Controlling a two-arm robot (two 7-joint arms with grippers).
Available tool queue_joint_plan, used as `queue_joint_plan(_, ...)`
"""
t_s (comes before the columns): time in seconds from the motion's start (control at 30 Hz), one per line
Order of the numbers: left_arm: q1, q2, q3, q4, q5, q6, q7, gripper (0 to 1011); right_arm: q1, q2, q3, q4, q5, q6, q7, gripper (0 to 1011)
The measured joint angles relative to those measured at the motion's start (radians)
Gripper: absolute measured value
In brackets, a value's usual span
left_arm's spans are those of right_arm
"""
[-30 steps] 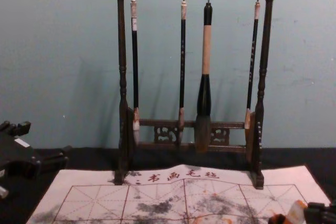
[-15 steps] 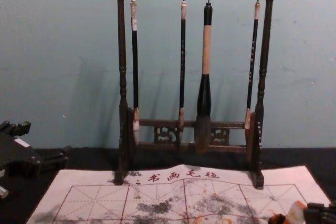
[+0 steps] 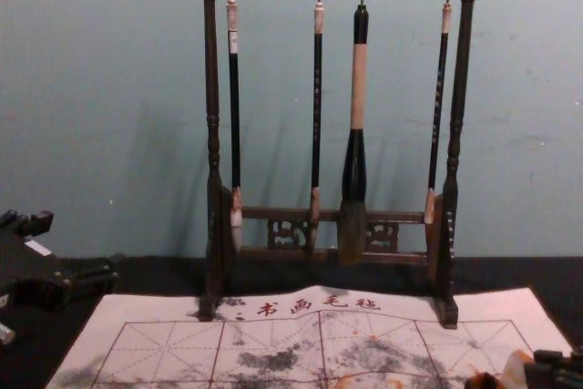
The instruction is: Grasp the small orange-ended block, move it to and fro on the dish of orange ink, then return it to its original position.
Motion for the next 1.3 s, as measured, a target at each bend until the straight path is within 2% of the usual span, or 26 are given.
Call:
queue_joint_plan(0.93, 0.0, 0.0, 0.0, 0.0, 0.0, 0.0, 0.0, 1002, 0.0, 0.0, 0.0, 0.0, 0.0, -0.001, 0.0, 980)
queue_joint_plan(1.17, 0.0, 0.0, 0.0, 0.0, 0.0, 0.0, 0.0, 1001, -0.001, 0.0, 0.0, -0.005, -0.005, -0.005, -0.01, 1002)
queue_joint_plan(1.3, 0.0, 0.0, 0.0, 0.0, 0.0, 0.0, 0.0, 1001, -0.009, -0.011, 0.017, -0.02, -0.015, -0.035, -0.041, 1002)
